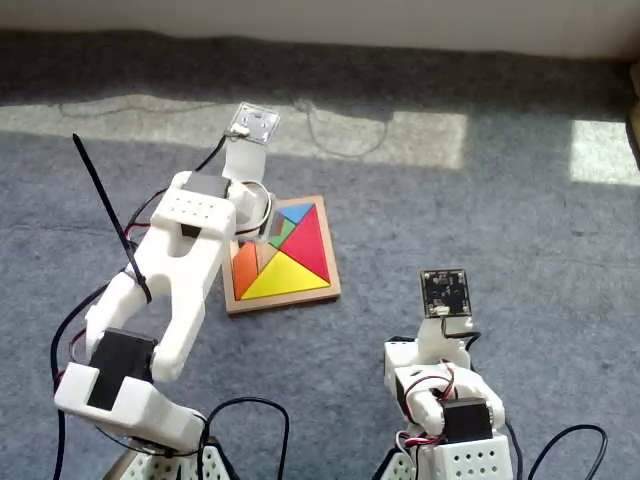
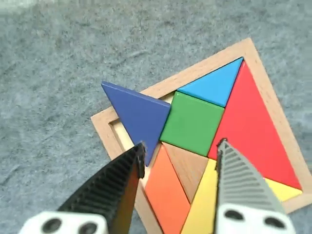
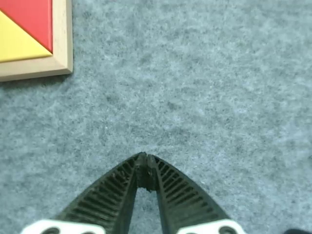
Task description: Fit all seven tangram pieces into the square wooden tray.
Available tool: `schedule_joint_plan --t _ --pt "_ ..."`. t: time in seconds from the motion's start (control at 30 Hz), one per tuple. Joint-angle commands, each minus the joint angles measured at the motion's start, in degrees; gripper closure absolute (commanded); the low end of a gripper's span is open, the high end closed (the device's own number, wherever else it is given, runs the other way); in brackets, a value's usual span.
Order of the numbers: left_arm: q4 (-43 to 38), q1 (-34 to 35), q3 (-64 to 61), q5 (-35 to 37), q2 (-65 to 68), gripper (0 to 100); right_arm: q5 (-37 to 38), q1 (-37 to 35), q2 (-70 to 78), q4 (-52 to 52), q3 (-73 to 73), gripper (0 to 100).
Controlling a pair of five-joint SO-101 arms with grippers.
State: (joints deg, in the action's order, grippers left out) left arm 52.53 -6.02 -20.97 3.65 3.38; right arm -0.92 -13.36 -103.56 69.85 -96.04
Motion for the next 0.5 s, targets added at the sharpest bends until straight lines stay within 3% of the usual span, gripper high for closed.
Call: schedule_joint_plan --t 0.0,0.2,0.47 --pt "-1.2 2.0 3.7 2.5 0.2 72 -0.4 0.7 -0.3 0.2 -8.7 98.9" --pt "-0.5 4.7 13.2 2.8 11.9 72 -0.4 0.7 -0.3 0.2 -8.7 98.9" --pt "10.2 5.1 28.5 5.7 24.5 72 -0.4 0.7 -0.3 0.2 -8.7 98.9"
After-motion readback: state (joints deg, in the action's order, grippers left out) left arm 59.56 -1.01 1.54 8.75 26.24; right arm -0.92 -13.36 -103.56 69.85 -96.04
